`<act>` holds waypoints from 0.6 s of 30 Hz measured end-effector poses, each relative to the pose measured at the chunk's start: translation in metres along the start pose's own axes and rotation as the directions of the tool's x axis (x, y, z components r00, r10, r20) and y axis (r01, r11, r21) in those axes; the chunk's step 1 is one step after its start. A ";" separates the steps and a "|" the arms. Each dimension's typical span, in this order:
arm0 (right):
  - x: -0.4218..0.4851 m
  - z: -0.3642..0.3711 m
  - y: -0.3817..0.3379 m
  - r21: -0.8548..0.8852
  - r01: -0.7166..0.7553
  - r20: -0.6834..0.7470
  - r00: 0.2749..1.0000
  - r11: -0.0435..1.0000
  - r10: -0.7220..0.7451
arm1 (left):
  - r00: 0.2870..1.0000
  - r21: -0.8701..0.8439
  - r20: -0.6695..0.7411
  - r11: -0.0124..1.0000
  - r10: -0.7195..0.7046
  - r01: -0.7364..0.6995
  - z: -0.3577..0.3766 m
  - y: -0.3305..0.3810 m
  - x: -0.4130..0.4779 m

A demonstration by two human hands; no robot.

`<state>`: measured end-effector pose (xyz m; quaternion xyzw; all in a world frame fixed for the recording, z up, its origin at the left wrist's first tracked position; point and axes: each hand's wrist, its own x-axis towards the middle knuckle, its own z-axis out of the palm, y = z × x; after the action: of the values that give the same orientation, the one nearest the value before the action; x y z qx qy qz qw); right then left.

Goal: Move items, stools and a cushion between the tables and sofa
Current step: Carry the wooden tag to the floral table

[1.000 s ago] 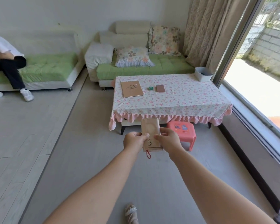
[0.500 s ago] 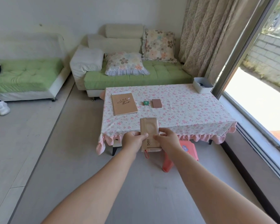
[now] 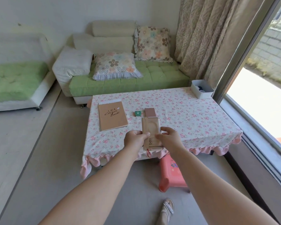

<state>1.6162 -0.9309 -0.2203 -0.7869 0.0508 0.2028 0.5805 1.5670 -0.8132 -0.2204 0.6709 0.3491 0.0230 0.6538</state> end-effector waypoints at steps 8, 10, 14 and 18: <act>0.127 -0.073 -0.047 0.005 0.000 0.025 1.000 1.000 0.000 | 1.000 0.000 0.025 1.000 0.011 -0.011 0.097 0.068 0.094; 0.157 -0.092 -0.059 -0.005 0.015 0.008 1.000 1.000 -0.015 | 0.999 -0.015 0.035 1.000 0.013 -0.013 0.121 0.083 0.113; 0.202 -0.112 -0.065 0.000 -0.032 0.022 0.999 0.999 0.032 | 0.999 0.013 0.035 1.000 -0.015 0.014 0.154 0.093 0.150; 0.234 -0.117 -0.064 -0.002 -0.055 0.028 0.998 0.998 0.055 | 0.999 0.034 0.040 0.999 -0.026 0.024 0.169 0.098 0.181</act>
<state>1.8802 -0.9829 -0.2226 -0.7826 0.0642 0.2300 0.5749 1.8289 -0.8594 -0.2344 0.6775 0.3446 -0.0045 0.6498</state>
